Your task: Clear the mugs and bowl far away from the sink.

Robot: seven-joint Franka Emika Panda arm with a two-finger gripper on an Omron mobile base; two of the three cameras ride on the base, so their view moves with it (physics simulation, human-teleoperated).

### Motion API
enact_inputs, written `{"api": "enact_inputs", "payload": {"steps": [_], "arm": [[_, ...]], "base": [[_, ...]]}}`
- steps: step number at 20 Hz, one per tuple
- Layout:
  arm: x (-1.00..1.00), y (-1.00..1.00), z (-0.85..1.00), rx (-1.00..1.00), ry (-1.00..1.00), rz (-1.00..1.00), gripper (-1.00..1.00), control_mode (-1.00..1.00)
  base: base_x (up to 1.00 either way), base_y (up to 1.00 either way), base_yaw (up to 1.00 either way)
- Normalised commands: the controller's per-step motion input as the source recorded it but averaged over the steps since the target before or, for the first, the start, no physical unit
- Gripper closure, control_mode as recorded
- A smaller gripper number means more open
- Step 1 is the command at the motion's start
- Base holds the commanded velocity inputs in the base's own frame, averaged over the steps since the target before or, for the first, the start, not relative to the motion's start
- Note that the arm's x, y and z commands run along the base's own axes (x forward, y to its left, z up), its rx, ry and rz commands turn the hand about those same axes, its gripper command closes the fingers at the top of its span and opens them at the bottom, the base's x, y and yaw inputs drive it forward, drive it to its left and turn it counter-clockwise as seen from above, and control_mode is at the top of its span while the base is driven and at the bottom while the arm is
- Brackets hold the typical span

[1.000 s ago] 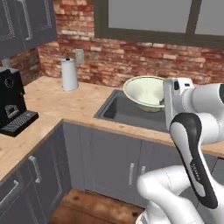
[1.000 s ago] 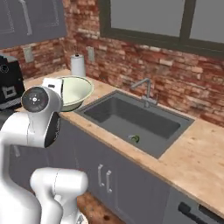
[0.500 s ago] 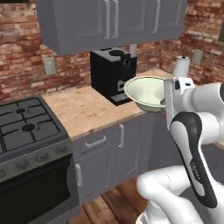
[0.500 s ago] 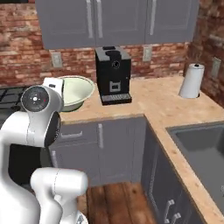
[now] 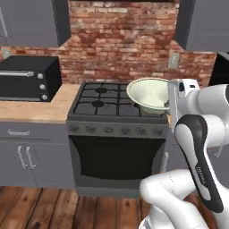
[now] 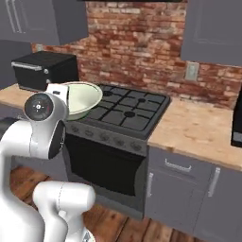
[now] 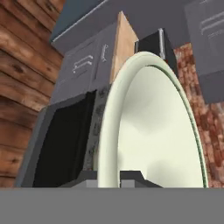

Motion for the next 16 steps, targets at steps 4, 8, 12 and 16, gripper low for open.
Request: {"api": "enact_inputs", "payload": {"steps": [4,8,12,16], "arm": [[0.0,0.0,0.0,0.0,0.0,0.0,1.0,1.0],[0.0,0.0,0.0,0.0,0.0,0.0,1.0,1.0],[0.0,0.0,0.0,0.0,0.0,0.0,1.0,1.0],[0.0,0.0,0.0,0.0,0.0,0.0,1.0,1.0]], "base": [[-0.11,0.68,0.94],[0.37,0.42,0.62],[0.68,0.22,0.12],[0.69,0.82,0.02]]}}
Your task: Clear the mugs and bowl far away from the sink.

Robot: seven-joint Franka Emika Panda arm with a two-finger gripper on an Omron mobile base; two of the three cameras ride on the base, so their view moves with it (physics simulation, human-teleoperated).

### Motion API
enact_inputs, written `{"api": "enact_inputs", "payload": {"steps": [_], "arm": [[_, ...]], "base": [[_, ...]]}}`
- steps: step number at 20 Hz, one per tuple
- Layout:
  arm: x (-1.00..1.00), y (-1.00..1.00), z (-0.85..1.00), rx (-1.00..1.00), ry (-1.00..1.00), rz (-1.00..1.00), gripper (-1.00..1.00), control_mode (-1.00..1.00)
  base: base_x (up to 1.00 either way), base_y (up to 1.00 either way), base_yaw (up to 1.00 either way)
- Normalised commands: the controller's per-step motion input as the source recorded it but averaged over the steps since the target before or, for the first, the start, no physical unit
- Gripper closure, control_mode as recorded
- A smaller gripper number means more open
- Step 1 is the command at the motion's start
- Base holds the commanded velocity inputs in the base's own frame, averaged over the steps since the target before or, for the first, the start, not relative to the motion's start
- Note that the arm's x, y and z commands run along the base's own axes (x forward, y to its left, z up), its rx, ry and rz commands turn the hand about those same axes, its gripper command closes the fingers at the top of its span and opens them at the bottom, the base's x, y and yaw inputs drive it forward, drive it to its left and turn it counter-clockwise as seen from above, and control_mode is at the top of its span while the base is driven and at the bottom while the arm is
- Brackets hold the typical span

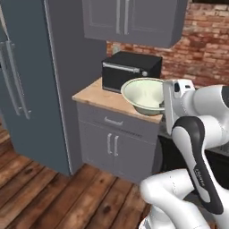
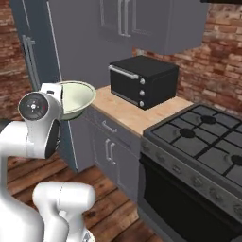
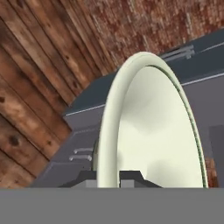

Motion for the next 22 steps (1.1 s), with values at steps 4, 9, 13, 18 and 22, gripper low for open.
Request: {"api": "enact_inputs", "payload": {"steps": [4,9,13,18,22], "arm": [[0.0,0.0,0.0,0.0,0.0,0.0,1.0,1.0],[0.0,0.0,0.0,0.0,0.0,0.0,1.0,1.0],[0.0,0.0,0.0,0.0,0.0,0.0,1.0,1.0],[0.0,0.0,0.0,0.0,0.0,0.0,1.0,1.0],[0.0,0.0,0.0,0.0,0.0,0.0,1.0,1.0]], "base": [[0.16,1.0,0.16],[-0.1,0.99,0.34],[0.27,0.22,0.65],[0.23,0.25,0.74],[0.19,0.05,0.68]]}}
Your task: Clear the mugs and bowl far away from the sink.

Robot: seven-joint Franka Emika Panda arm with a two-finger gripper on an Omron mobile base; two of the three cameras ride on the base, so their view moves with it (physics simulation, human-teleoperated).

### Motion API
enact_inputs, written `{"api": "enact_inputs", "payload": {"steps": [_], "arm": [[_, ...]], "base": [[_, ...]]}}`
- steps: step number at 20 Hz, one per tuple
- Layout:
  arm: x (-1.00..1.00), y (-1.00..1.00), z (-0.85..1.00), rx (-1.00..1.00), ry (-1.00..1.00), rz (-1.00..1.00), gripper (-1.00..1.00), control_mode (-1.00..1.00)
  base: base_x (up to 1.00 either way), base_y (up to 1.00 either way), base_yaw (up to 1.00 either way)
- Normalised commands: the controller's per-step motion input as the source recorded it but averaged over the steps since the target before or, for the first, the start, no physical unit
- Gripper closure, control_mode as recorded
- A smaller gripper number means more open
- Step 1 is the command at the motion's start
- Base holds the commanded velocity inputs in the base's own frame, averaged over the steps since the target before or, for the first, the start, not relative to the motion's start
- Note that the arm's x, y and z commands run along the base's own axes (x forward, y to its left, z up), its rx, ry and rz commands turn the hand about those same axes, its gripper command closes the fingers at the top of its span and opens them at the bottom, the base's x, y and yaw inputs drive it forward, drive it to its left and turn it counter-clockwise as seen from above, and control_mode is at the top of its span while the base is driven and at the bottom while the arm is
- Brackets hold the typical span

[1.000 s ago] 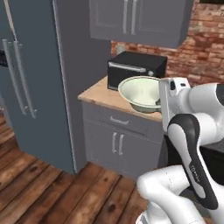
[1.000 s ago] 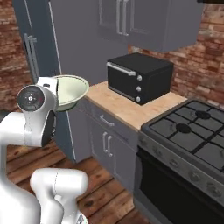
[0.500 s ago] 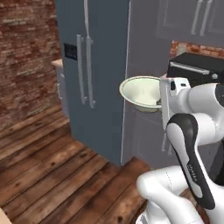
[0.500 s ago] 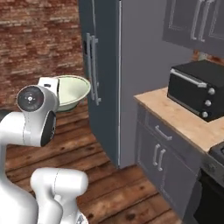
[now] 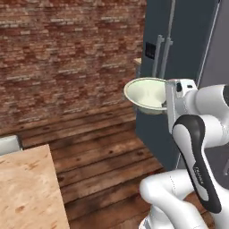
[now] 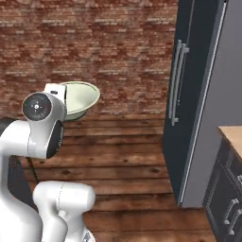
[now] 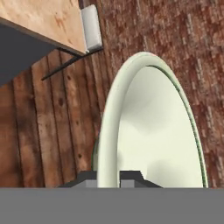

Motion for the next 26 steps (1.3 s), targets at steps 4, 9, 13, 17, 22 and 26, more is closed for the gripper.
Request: {"api": "enact_inputs", "payload": {"steps": [4,9,13,17,22,26], "arm": [[0.0,0.0,0.0,0.0,0.0,0.0,1.0,1.0],[0.0,0.0,0.0,0.0,0.0,0.0,1.0,1.0],[0.0,0.0,0.0,0.0,0.0,0.0,1.0,1.0],[0.0,0.0,0.0,0.0,0.0,0.0,1.0,1.0],[0.0,0.0,0.0,0.0,0.0,0.0,1.0,1.0],[0.0,0.0,0.0,0.0,0.0,0.0,1.0,1.0]], "base": [[0.36,-0.02,0.62],[0.62,-0.19,0.45],[0.58,-0.25,0.33],[0.53,-0.25,0.28],[0.0,0.29,0.44],[0.0,0.0,0.57]]}}
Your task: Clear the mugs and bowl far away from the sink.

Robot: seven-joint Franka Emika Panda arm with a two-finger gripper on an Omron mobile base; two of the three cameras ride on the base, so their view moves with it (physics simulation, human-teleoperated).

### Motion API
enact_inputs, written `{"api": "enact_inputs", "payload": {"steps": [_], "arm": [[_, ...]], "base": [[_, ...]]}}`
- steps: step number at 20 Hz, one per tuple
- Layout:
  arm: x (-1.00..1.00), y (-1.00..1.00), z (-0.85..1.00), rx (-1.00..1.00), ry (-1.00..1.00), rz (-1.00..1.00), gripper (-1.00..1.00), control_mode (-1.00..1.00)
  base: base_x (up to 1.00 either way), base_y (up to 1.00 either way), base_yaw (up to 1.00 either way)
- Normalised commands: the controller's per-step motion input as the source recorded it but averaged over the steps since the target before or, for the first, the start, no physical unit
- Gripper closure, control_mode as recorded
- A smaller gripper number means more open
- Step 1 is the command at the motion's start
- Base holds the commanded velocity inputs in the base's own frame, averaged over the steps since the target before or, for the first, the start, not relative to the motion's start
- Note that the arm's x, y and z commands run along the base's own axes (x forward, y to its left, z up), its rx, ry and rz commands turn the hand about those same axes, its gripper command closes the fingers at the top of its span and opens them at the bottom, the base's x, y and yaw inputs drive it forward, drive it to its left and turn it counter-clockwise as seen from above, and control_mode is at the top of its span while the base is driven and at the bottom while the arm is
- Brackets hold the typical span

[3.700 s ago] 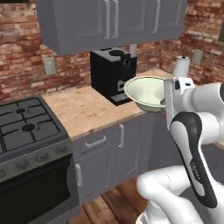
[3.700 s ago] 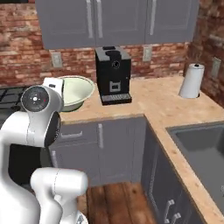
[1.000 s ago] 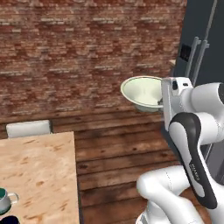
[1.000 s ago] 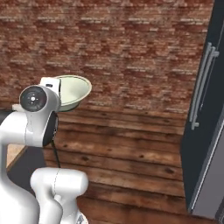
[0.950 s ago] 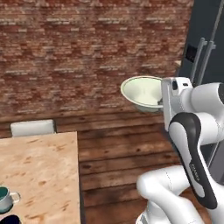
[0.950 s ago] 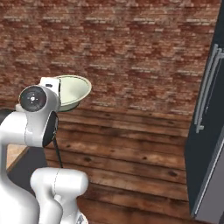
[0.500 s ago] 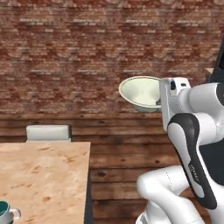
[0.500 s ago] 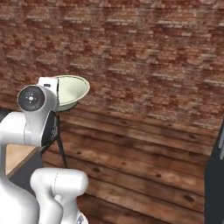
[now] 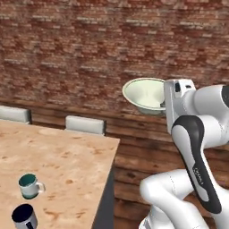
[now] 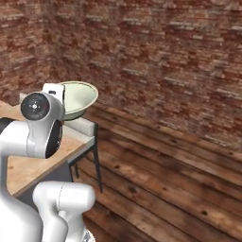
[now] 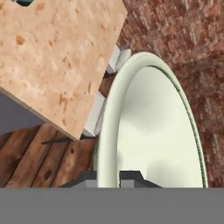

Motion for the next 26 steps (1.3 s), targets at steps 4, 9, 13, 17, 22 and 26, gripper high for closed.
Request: {"api": "enact_inputs", "payload": {"steps": [4,9,13,17,22,26], "arm": [[0.0,0.0,0.0,0.0,0.0,0.0,1.0,1.0],[0.0,0.0,0.0,0.0,0.0,0.0,1.0,1.0],[0.0,0.0,0.0,0.0,0.0,0.0,1.0,1.0],[0.0,0.0,0.0,0.0,0.0,0.0,1.0,1.0],[0.0,0.0,0.0,0.0,0.0,0.0,1.0,1.0],[0.0,0.0,0.0,0.0,0.0,0.0,1.0,1.0]], "base": [[0.19,-0.17,0.57],[0.22,-0.47,0.48],[0.2,-0.02,0.34],[0.25,-0.01,0.36],[0.52,-0.27,0.31],[0.45,-0.51,0.31]]}}
